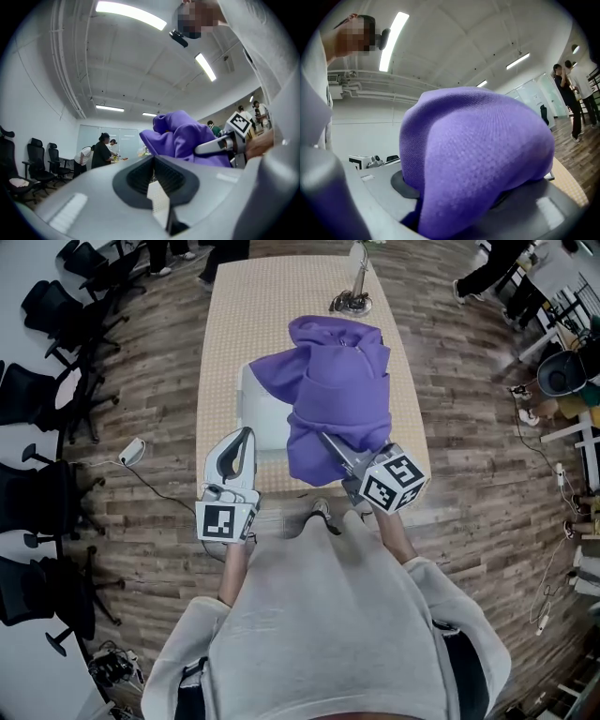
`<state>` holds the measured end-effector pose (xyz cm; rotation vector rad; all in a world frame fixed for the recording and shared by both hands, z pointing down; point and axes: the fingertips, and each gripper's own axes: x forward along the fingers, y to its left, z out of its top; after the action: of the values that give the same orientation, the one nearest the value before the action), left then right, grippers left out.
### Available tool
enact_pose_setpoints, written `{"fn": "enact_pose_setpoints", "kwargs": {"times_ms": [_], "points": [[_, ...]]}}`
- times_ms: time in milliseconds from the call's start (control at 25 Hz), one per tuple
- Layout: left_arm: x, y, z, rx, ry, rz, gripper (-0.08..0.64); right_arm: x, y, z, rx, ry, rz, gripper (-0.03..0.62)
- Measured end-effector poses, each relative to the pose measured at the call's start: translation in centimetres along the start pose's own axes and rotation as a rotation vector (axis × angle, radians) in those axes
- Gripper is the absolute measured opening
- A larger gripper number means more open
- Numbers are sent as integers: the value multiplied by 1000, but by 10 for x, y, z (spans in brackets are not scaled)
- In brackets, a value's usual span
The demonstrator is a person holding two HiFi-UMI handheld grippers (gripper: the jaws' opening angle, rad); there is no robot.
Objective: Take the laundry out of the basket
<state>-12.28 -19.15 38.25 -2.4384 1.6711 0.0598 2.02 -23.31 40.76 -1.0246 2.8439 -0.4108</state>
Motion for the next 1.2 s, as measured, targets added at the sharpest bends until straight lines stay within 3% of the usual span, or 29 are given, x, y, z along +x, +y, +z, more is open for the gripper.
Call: {"fn": "enact_pose_setpoints", "kwargs": {"times_ms": [360,560,920,1200], "points": [[-122,-2,12,-39,6,-47,11,-55,115,-27,-42,-19,-70,254],[-173,-16,15,-57,30,-73,11,-85,167,-55,-14,-1,-87,255],[-222,-57,32,-56,22,-79,11,-143,202,-78,17,17,-96,255],[-252,-127,39,-51,54,-80,11,-217,214,-96,13,61,-84,255]]}}
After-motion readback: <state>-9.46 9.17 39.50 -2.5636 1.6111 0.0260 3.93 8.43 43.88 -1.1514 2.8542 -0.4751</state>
